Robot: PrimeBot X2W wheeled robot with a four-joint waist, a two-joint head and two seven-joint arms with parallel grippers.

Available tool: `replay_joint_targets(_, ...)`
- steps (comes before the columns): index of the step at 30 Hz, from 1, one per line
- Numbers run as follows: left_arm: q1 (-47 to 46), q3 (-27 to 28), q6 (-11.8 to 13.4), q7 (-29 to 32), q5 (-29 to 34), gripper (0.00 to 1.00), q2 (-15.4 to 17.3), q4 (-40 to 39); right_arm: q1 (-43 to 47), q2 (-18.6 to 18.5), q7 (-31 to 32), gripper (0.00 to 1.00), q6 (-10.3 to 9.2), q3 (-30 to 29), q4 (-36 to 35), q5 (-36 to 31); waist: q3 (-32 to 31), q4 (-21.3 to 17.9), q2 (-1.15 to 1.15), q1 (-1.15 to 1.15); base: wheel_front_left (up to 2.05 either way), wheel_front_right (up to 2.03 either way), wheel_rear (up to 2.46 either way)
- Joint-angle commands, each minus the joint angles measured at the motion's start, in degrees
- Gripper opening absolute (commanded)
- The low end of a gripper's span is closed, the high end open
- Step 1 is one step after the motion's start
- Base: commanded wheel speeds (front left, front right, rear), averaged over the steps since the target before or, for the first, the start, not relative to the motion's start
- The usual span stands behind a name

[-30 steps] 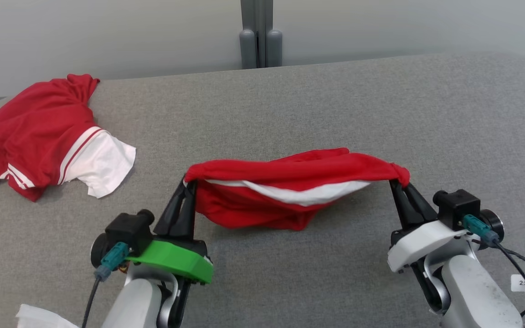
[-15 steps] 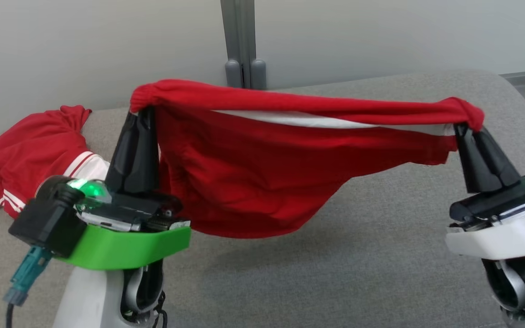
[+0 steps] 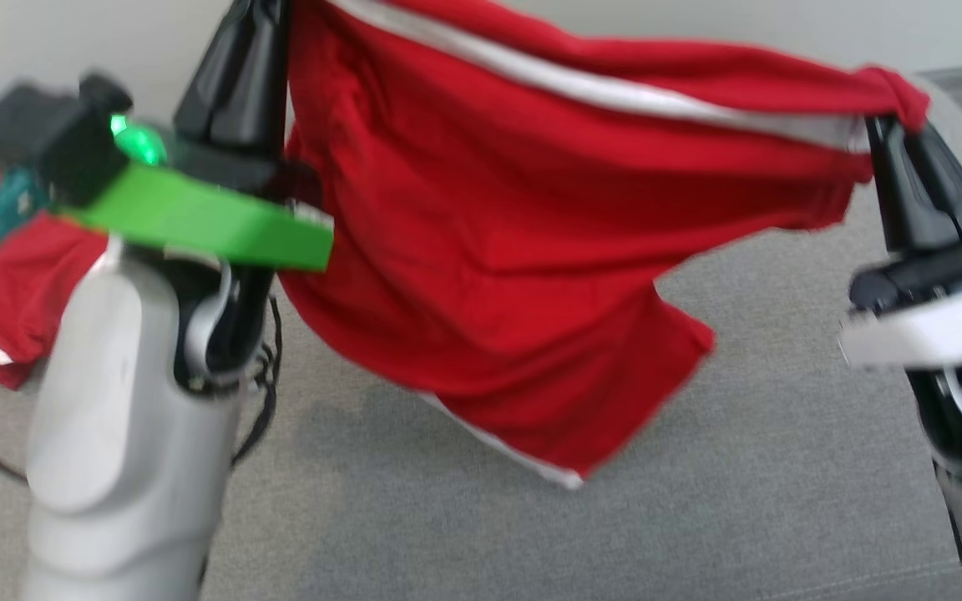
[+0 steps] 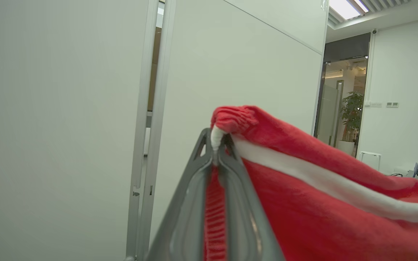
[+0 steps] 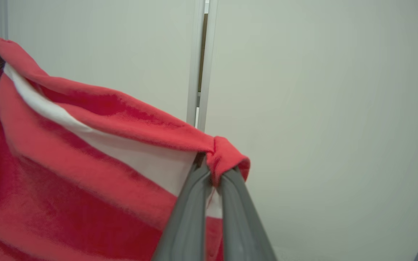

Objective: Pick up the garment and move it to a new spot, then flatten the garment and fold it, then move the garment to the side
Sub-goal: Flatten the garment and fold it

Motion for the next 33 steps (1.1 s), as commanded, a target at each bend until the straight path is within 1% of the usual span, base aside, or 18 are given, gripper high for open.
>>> replay_joint_targets(1, -4.3, 0.0, -0.3, 0.4, 0.3, 0.00, 1.0, 3.2, -4.9, -0.7, -0.1, 0.00, -0.01, 1.0, 3.6, 0.4, 5.3, -1.0, 0.00, 0.00, 0.00, 0.00, 0.00)
replay_joint_targets(3, -9.7, 0.0, -0.5, 0.5, 1.0, 0.00, 2.0, 9.3, -12.1, -0.4, -0.9, 0.00, -0.01, 2.7, 10.5, 1.0, 7.5, -1.9, 0.00, 0.00, 0.00, 0.00, 0.00)
replay_joint_targets(5, -15.7, 0.5, -0.5, -0.2, 1.6, 0.00, 2.5, 15.0, -20.3, 0.1, -2.5, 0.00, -0.01, 3.9, 17.6, 0.1, 9.6, -2.7, 0.00, 0.00, 0.00, 0.00, 0.00)
replay_joint_targets(8, -23.9, 2.3, -0.1, -2.3, 1.1, 0.00, 2.1, 23.2, -32.2, 2.0, -6.7, 0.00, -0.01, 5.2, 27.7, -2.3, 12.0, -3.7, 0.00, 0.00, 0.00, 0.00, 0.00)
replay_joint_targets(10, -27.6, 2.9, 0.3, -3.4, 1.2, 0.00, 2.0, 27.9, -37.4, 3.6, -8.9, 0.00, -0.01, 6.5, 34.3, -3.6, 13.3, -4.1, 0.00, 0.00, 0.00, 0.00, 0.00)
replay_joint_targets(12, -29.4, 2.7, 0.4, -4.9, 1.7, 0.00, 1.6, 32.6, -40.5, 4.9, -11.4, 0.00, -0.01, 7.9, 40.2, -4.8, 14.2, -4.1, 0.00, 0.00, 0.00, 0.00, 0.00)
replay_joint_targets(14, -29.6, 2.3, 0.2, -6.3, 1.3, 0.00, 0.8, 36.6, -41.7, 6.4, -14.1, 0.00, -0.01, 8.6, 45.3, -4.8, 15.0, -3.8, 0.00, 0.00, 0.00, 0.00, 0.00)
replay_joint_targets(17, -27.2, 0.5, -0.4, -8.1, 0.8, 0.00, -0.2, 41.6, -40.3, 7.1, -17.0, 0.00, -0.02, 10.0, 51.1, -4.3, 16.1, -3.2, 0.00, 0.00, 0.00, 0.00, 0.00)
replay_joint_targets(19, -24.6, -0.2, -0.6, -9.6, -1.2, 0.00, -1.0, 43.9, -38.2, 7.1, -18.5, 0.00, -0.01, 10.6, 53.8, -3.3, 16.5, -2.8, 0.00, 0.00, 0.00, 0.00, 0.00)
replay_joint_targets(22, -19.5, -2.2, -1.0, -12.2, -3.9, 0.00, -2.0, 44.9, -33.7, 6.8, -19.7, 0.00, -0.01, 10.6, 55.5, -1.5, 16.3, -2.2, 0.00, 0.00, 0.00, 0.00, 0.00)
replay_joint_targets(24, -15.0, -4.0, -1.0, -13.3, -6.4, 0.00, -2.4, 43.4, -29.6, 6.5, -20.0, 0.00, -0.01, 10.2, 55.0, -0.3, 15.8, -1.9, 0.00, 0.00, 0.00, 0.00, 0.00)
replay_joint_targets(26, -10.4, -5.1, -1.0, -14.0, -8.8, 0.00, -2.4, 41.5, -25.5, 6.2, -20.0, 0.00, -0.01, 9.3, 52.2, 0.9, 15.1, -1.6, 0.00, 0.00, 0.00, 0.00, 0.00)
replay_joint_targets(28, -6.2, -5.9, -1.0, -14.4, -9.9, 0.00, -1.8, 39.5, -20.2, 5.6, -19.9, 0.00, -0.01, 8.4, 49.1, 1.5, 14.1, -1.1, 0.00, 0.00, 0.00, 0.00, 0.00)
replay_joint_targets(31, -0.6, -6.2, -1.0, -14.8, -11.3, 0.00, -1.5, 36.3, -13.8, 5.6, -20.0, 0.00, -0.01, 6.0, 44.1, 3.1, 12.4, -0.7, 0.00, 0.00, 0.00, 0.00, 0.00)
replay_joint_targets(33, 3.2, -5.6, -1.0, -14.8, -11.8, 0.00, -1.4, 32.8, -9.1, 5.8, -20.0, 0.00, -0.01, 4.9, 40.1, 3.9, 10.9, -0.6, 0.00, 0.00, 0.00, 0.00, 0.00)
